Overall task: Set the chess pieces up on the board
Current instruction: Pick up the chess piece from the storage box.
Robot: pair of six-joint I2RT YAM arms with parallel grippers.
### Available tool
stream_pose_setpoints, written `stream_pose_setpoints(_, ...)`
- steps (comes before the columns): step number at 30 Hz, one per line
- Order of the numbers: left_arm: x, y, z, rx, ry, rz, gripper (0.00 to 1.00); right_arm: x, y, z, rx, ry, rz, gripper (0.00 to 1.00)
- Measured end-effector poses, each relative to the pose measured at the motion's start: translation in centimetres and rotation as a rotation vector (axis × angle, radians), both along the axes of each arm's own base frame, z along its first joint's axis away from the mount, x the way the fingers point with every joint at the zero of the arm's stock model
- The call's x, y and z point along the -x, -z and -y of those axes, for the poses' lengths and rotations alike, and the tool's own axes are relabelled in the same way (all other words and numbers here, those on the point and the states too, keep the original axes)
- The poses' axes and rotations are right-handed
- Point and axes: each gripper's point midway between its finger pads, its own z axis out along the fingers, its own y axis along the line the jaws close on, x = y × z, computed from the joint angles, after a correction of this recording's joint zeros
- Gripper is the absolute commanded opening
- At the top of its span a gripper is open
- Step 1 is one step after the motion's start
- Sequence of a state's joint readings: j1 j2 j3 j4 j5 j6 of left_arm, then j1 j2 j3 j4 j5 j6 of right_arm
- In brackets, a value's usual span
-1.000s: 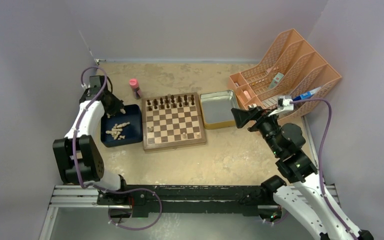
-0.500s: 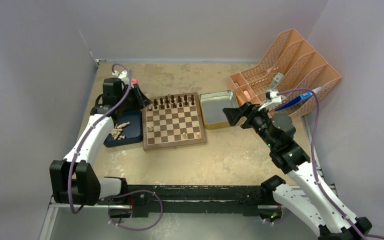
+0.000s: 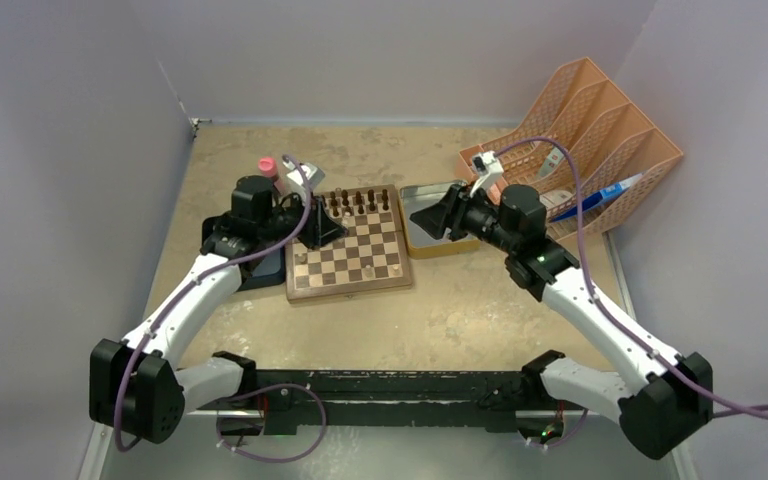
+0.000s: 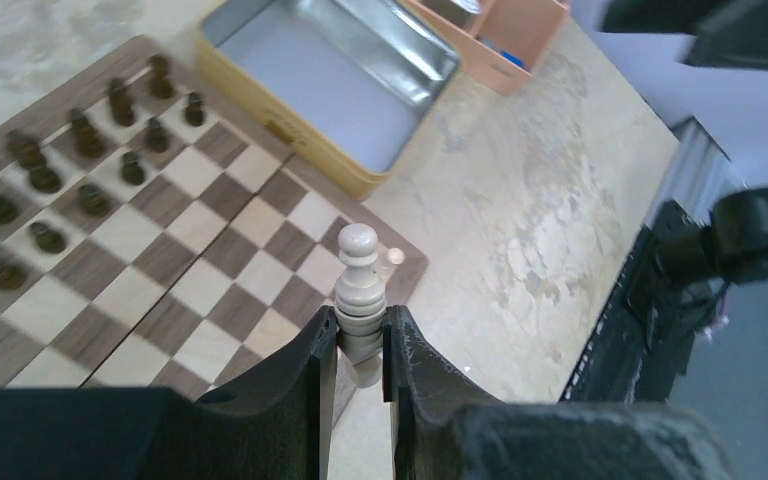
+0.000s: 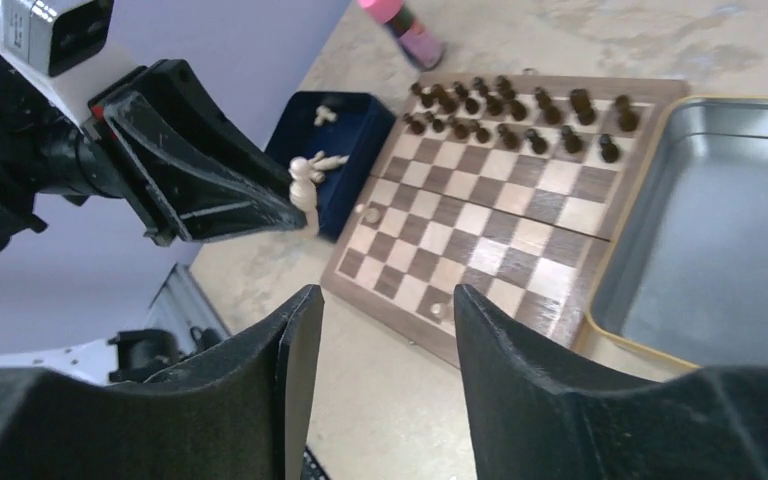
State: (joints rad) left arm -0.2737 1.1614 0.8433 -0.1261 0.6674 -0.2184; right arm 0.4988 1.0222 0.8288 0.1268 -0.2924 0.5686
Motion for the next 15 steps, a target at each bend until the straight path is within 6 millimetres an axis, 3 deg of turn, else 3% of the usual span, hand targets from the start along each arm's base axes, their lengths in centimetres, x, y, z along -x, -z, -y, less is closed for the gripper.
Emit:
stream_pose_setpoints(7,2.9,-0.5,2.6,-0.009,0.204,0.115,0.0,-0.1,0.3,-4.3,-0.016,-0.172,-0.043,0.47)
stream_pose_setpoints(15,4.4,-0.3,3.4,-0.007,0.328,0.179,0.0,0.7,1.0,-9.0,-0.002,-0.317,-0.083,0.47)
